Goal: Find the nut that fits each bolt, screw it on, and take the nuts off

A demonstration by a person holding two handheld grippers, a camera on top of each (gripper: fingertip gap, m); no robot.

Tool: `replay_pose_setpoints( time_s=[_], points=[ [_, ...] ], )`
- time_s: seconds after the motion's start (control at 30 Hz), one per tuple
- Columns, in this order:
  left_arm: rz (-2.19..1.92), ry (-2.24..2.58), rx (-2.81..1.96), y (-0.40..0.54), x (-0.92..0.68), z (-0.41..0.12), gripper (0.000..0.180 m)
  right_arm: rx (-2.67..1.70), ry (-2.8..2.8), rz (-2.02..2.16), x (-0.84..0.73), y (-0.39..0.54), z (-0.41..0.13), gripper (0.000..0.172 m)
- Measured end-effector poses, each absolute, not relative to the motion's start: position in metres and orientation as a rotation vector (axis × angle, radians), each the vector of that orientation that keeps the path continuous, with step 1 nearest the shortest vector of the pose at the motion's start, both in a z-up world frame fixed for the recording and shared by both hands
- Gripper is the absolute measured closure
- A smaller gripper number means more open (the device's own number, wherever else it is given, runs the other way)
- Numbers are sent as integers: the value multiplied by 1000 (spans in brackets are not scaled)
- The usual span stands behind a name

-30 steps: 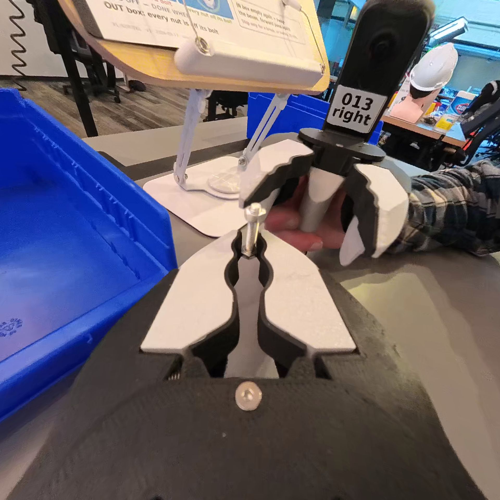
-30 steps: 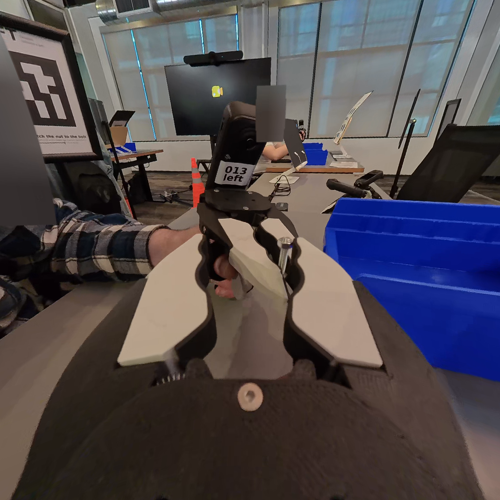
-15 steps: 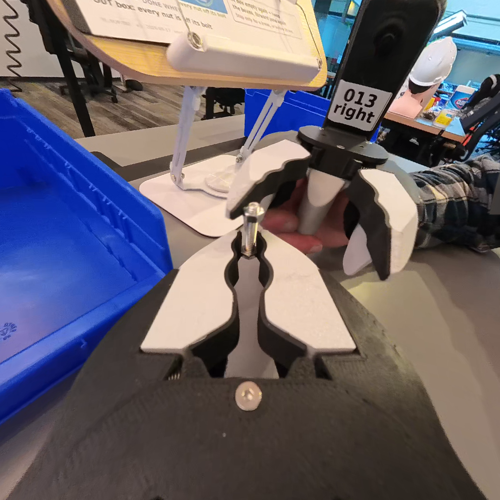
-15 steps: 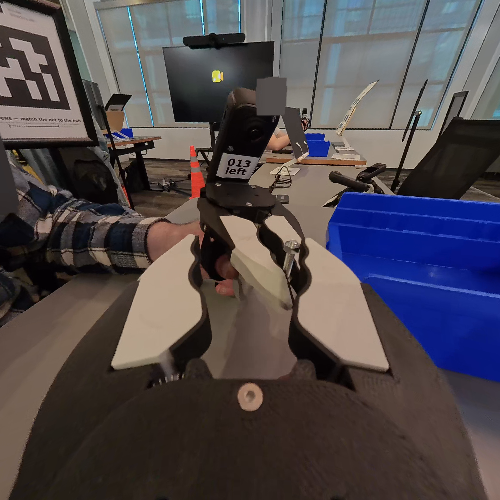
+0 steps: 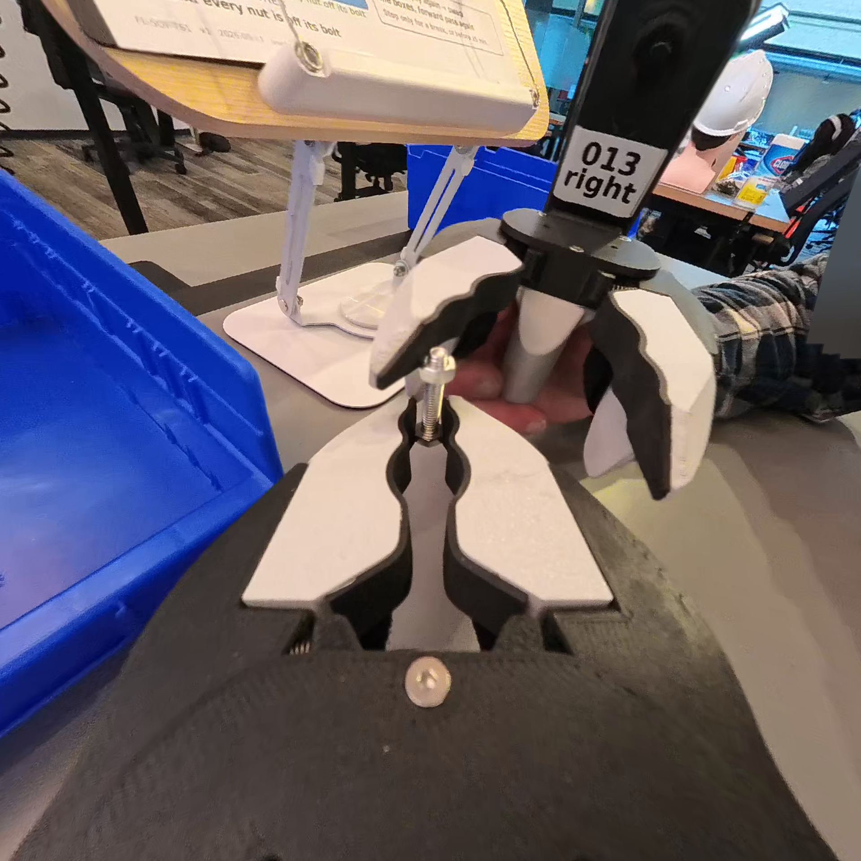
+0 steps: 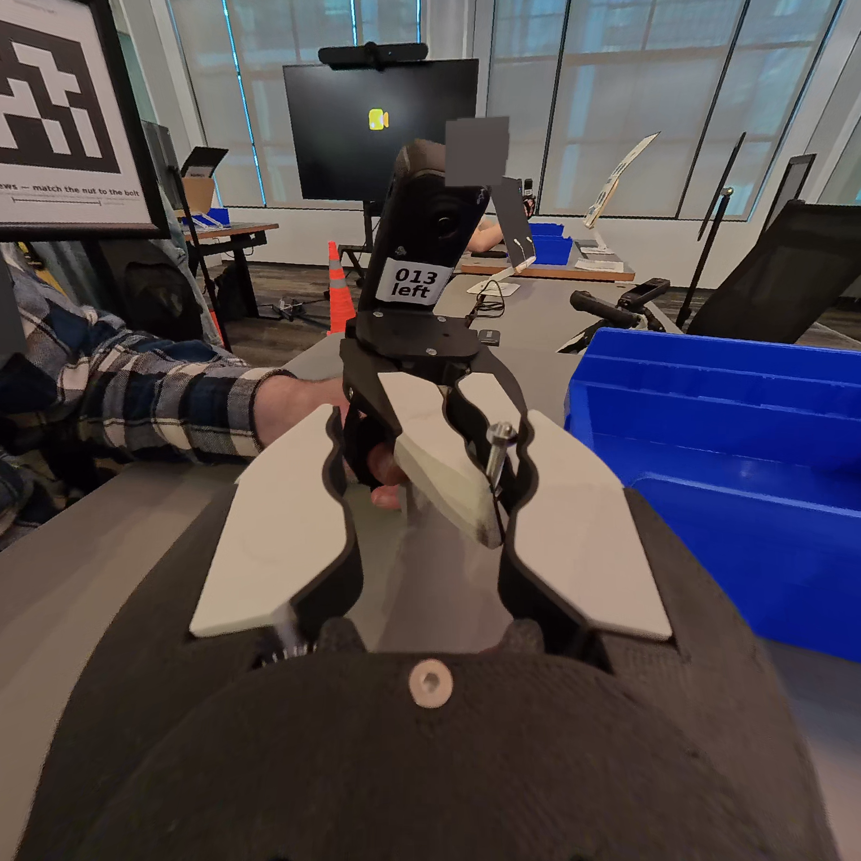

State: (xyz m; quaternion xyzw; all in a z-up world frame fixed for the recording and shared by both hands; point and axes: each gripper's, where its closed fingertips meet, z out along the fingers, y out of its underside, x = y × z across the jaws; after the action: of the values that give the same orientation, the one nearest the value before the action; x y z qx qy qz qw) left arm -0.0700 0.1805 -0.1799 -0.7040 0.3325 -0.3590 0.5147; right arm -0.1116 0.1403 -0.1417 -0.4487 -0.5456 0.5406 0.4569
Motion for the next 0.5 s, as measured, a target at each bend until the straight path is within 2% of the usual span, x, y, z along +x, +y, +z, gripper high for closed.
replay_pose_setpoints(
  time_s=[0.13, 0.2, 0.3, 0.5],
  points=[
    [-848, 753, -1688, 185, -80, -175, 171, -1086, -1322, 1335, -107, 143, -136, 107],
    [-860, 730, -1682, 186, -84, -173, 171, -1067, -1327, 1353, -105, 143, -134, 118],
    [-869, 754, -1685, 184, -80, -175, 171, -1076, -1306, 1337, -104, 147, -134, 112],
    [-856, 829, -1686, 178, -68, -181, 171, -1121, -1257, 1305, -103, 159, -135, 117]
  ],
)
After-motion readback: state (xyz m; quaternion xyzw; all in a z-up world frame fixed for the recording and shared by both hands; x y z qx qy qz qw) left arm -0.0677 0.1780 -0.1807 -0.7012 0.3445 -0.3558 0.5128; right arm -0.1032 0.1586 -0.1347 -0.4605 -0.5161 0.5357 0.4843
